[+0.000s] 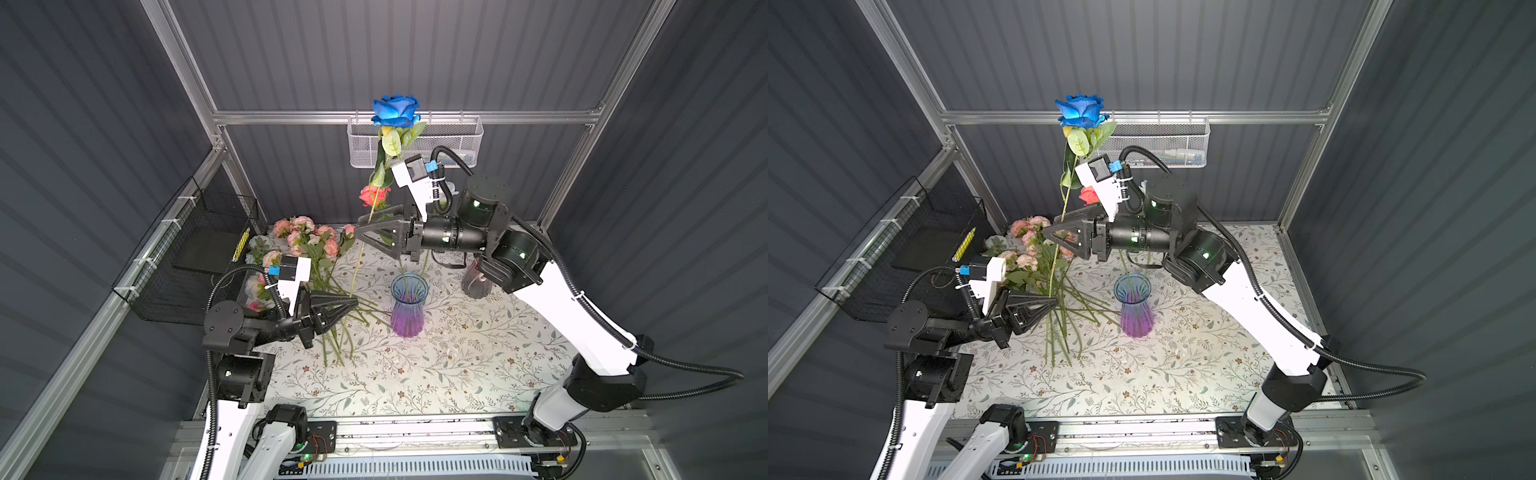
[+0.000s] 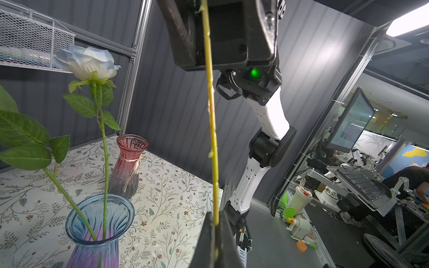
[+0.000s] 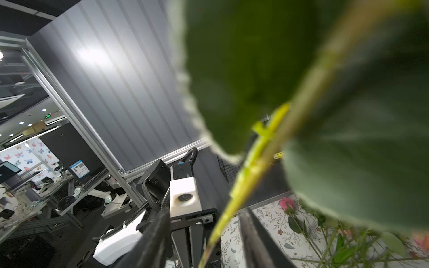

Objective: Arrange the flowers into the vase
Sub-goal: 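Carry the blue rose to the vase with the right gripper while the left releases, then lower the blue rose stem into the blue-purple vase and open the right gripper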

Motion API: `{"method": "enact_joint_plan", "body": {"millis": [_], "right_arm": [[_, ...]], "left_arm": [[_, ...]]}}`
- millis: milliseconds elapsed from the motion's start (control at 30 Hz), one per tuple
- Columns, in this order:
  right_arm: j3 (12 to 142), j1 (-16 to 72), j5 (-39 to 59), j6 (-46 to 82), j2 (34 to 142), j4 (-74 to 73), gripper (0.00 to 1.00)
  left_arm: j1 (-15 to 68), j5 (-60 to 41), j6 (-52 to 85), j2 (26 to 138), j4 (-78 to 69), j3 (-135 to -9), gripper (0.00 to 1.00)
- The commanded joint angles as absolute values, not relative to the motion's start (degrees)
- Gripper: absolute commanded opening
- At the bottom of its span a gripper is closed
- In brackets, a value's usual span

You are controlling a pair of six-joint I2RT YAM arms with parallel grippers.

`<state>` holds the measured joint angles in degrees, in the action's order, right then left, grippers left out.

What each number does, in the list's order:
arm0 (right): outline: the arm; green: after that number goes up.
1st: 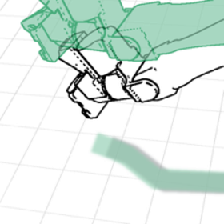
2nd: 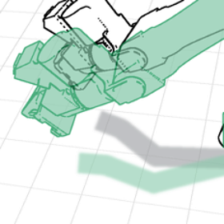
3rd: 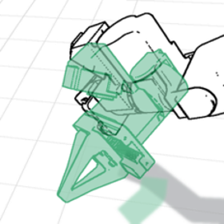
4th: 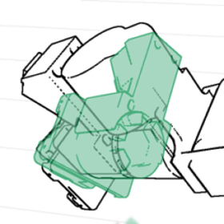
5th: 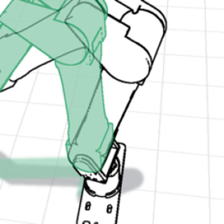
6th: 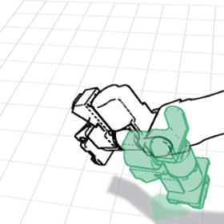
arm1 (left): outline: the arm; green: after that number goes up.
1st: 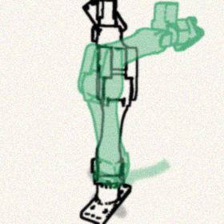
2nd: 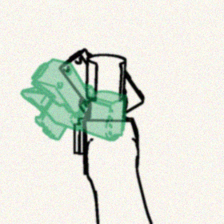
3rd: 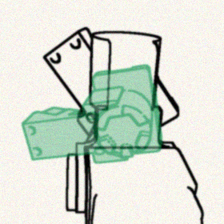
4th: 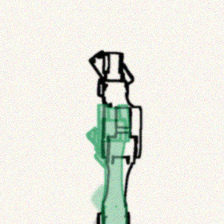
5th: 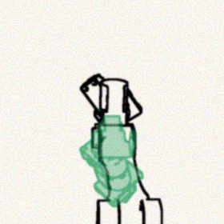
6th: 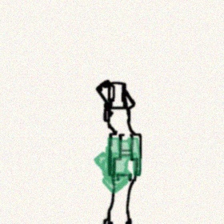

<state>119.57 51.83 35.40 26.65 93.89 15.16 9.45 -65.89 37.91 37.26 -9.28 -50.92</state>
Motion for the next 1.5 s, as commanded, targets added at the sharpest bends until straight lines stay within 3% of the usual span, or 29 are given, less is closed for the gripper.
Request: {"method": "enact_joint_plan", "body": {"millis": [0, 33, 100, 167, 233, 267, 500, 700, 1000, 1233, 1367, 1467], "right_arm": [[121.11, 51.65, 36.35, 26.19, 93.29, 15.81, 0.25], [120.24, 51.65, 35.63, 26.03, 92.65, 15.68, 0.18], [117.57, 51.59, 34.30, 25.66, 90.76, 15.17, 0.09], [113.81, 51.46, 32.64, 25.23, 88.22, 14.44, 0.02], [110.21, 51.16, 30.77, 24.22, 85.23, 14.30, 0.00], [108.40, 51.09, 29.60, 23.31, 83.57, 14.69, 0.00], [100.12, 49.13, 19.92, 16.17, 72.68, 19.64, 0.00], [102.25, 45.45, 13.73, 11.66, 71.38, 21.54, 0.00], [104.81, 40.39, 10.78, 6.64, 77.36, 21.11, 0.00], [90.36, 39.82, 11.74, 8.97, 78.23, 12.59, 0.00], [83.07, 39.87, 10.63, 10.71, 77.44, 8.98, 0.08], [80.09, 39.82, 10.85, 12.11, 76.78, 8.32, 0.22]], "left_arm": [[9.85, -66.26, 37.72, 37.43, -9.24, -51.67, 0.00], [9.87, -65.55, 37.47, 37.68, -8.45, -51.81, 0.00], [9.85, -64.04, 36.88, 37.96, -6.93, -52.00, 0.28], [9.91, -61.78, 36.70, 38.38, -5.92, -51.82, 0.63], [9.88, -59.53, 36.47, 38.70, -4.73, -51.91, 0.81], [9.87, -58.30, 36.60, 38.89, -4.47, -51.91, 0.99], [9.85, -43.07, 32.41, 37.30, 4.44, -53.43, 1.00], [9.89, -31.22, 31.30, 34.68, 8.13, -50.70, 1.00], [9.89, -30.43, 31.26, 34.57, 11.31, -49.94, 1.00], [9.88, -29.19, 31.38, 34.37, 12.13, -49.07, 1.00], [9.89, -28.48, 31.48, 34.42, 12.39, -48.27, 1.00], [9.84, -28.34, 31.71, 34.64, 12.45, -47.82, 1.00]]}}
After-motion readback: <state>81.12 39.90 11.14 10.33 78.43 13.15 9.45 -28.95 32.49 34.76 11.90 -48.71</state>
